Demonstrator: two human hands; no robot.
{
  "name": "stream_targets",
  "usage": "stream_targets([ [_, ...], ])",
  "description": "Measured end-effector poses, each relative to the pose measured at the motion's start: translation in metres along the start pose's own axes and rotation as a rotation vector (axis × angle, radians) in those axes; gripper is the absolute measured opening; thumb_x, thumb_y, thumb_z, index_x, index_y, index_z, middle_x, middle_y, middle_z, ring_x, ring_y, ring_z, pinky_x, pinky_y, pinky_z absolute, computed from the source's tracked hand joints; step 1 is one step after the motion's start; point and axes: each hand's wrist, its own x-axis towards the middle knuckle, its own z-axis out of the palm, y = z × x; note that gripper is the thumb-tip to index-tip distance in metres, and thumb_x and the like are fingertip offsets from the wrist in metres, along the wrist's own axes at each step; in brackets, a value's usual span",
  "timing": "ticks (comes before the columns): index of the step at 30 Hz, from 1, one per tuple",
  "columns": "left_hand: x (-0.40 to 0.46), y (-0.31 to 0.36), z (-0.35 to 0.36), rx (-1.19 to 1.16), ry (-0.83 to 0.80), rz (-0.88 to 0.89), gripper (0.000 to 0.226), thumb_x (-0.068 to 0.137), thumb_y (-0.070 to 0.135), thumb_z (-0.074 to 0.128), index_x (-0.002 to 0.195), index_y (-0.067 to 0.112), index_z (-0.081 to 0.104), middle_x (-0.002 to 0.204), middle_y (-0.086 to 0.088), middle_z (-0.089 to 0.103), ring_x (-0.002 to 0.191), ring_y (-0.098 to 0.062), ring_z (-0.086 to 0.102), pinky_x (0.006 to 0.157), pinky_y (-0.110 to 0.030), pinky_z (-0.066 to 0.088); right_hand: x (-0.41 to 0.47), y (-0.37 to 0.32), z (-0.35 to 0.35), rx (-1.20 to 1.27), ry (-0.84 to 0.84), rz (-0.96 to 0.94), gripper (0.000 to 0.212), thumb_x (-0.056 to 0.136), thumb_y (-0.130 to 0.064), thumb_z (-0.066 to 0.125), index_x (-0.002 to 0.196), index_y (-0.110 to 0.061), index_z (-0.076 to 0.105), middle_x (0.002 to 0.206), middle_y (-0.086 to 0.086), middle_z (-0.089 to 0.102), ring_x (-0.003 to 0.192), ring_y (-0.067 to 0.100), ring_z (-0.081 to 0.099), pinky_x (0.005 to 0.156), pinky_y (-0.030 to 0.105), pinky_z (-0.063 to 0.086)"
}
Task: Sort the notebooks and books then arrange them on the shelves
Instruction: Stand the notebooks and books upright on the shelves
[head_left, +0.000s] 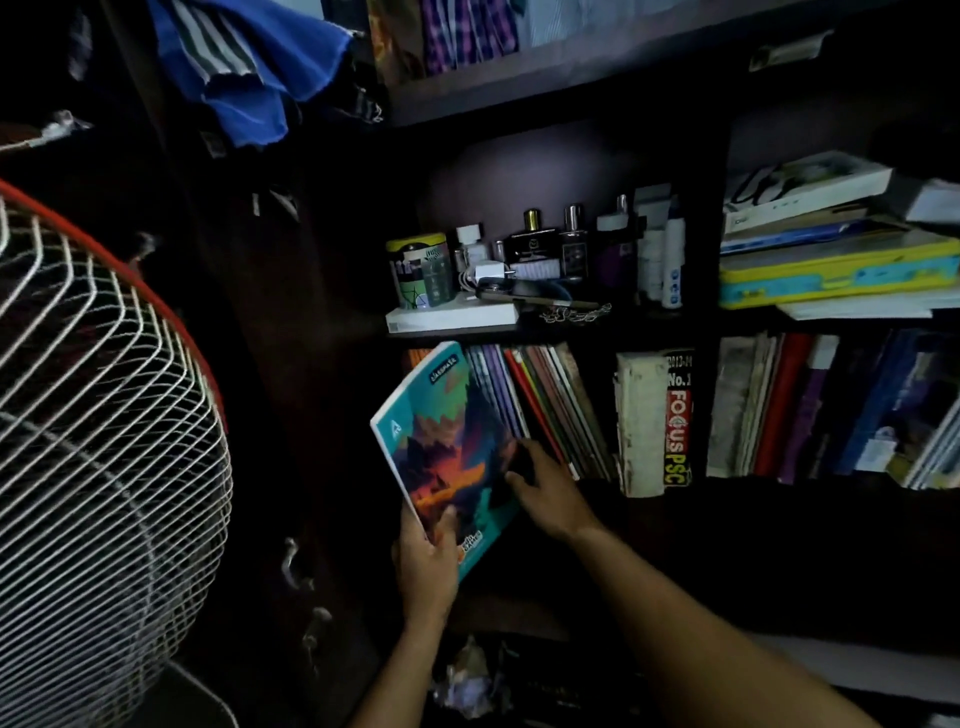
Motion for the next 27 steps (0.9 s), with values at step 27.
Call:
stream_targets([
  [27,-0.005,-0.005,0.038,0.279,-0.469,0.024,0.014,0.094,0.029,0.068,0.087,0.041,0.067,0.090,0.018,0.070,0.088,0.015,0.062,0.076,-0.007,0.042,0.011,0.055,0.011,-0.123,0.194,-0.200,0.063,0.103,-0.011,0.041,0.157,-0.033,0.017,0.159,-0.017,0.015,0.149,0.005,0.011,0.124,0.048,0.017],
])
